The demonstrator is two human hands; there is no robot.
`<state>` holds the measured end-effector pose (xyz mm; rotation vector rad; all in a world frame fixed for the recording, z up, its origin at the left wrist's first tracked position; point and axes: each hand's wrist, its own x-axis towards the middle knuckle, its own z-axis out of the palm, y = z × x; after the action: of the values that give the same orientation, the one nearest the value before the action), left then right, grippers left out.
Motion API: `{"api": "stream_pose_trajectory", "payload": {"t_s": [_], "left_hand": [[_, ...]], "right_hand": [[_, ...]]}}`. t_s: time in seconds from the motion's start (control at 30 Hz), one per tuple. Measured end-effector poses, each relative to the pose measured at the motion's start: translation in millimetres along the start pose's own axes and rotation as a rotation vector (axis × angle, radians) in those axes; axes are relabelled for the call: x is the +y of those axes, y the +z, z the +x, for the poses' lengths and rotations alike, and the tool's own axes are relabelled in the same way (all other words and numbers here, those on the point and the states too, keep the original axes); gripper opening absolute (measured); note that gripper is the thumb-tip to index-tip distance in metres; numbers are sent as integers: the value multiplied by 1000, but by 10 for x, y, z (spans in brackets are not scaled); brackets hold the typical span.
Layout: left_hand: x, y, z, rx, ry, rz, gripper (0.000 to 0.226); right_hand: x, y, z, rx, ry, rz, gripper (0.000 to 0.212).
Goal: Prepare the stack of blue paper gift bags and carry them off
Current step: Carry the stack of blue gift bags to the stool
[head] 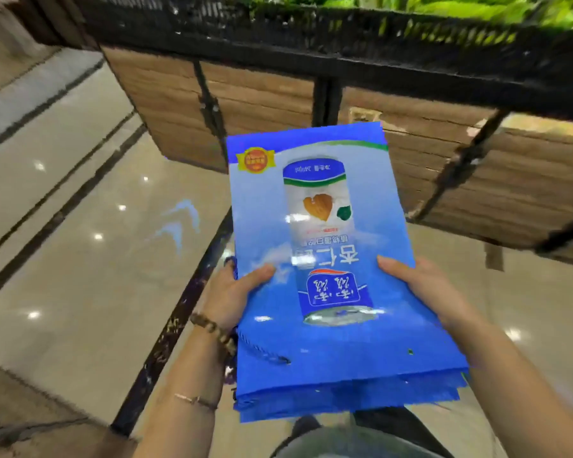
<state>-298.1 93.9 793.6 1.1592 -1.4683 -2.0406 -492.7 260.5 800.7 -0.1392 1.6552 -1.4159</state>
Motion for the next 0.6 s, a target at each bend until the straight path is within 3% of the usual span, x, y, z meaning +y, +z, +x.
{"api": "stream_pose_trajectory", "payload": {"t_s": [0.17, 0.27, 0.47, 0.6], "left_hand": [[79, 1364, 341, -340, 22, 216, 39], [-21, 2360, 442, -551, -27, 280, 18], [-416, 4526, 194, -864, -188, 392, 23], [-728, 5834, -58, -1040, -158, 527, 27]], "right_hand": [[93, -1199, -428, 319, -74, 190, 12], [229, -1937, -754, 495, -93, 332, 10], [529, -3474, -1492, 843, -123, 551, 12], [708, -4335, -1924, 1054, -169, 663, 8]]}}
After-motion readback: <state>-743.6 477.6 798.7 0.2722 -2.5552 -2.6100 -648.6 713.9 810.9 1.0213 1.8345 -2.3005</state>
